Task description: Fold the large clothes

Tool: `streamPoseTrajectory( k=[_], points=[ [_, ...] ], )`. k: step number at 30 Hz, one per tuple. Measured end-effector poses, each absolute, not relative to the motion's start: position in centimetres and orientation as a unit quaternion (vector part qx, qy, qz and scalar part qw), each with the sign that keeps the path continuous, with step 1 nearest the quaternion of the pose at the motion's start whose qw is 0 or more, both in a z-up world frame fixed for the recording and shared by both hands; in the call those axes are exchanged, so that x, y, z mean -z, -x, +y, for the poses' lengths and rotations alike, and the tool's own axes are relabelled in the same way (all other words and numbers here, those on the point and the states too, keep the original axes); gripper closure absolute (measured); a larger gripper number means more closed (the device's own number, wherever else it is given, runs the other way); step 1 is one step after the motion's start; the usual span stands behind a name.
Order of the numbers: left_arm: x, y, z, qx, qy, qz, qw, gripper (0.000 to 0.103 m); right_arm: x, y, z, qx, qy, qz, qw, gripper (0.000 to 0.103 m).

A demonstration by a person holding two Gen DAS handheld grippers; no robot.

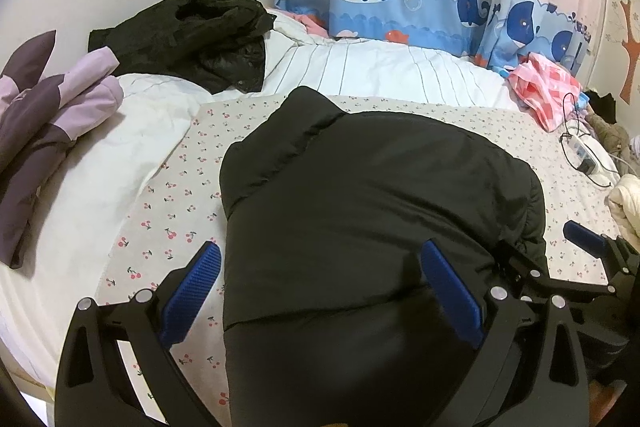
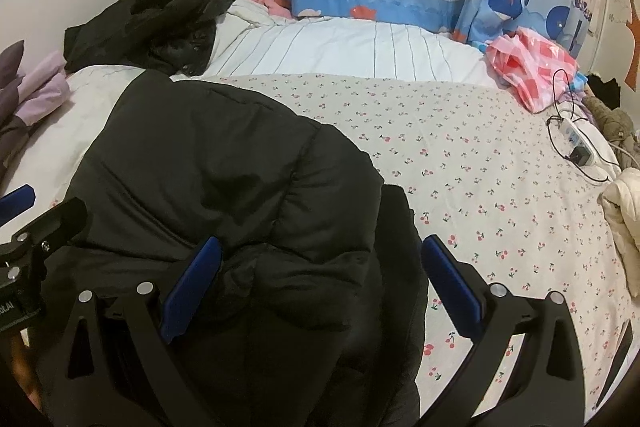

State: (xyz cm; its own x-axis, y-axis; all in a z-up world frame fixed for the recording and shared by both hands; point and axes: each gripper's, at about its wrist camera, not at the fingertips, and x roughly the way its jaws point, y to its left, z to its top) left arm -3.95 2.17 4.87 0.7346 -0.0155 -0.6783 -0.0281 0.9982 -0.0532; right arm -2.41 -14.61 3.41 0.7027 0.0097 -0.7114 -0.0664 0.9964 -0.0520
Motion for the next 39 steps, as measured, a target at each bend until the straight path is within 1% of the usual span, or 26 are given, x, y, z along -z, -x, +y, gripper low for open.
streamPoseTrajectory(
  k=[8, 14, 21, 39],
  points=[
    [-5.0, 3.1, 2.8, -0.002, 0.044, 0.366, 0.929, 0.007, -4.0, 2.7, -14.4, -0.018, 0.043, 0.364, 0.93, 0.006],
    [-5.2, 2.9, 2.6, 0.011, 0.039, 0.362, 0.931, 0.007, -4.0, 2.4, -14.5, -0.019, 0.045, 0.367, 0.929, 0.006],
    [-4.6, 1.5, 1.9, 0.008, 0.01, 0.402, 0.916, 0.007, -4.1, 2.2, -14.5, -0.02, 0.044, 0.366, 0.929, 0.006],
    [-5.0, 0.7, 2.1, -0.015, 0.006, 0.392, 0.92, 0.007, -3.9, 0.7, -14.6, -0.025, 0.04, 0.367, 0.929, 0.006]
  ],
)
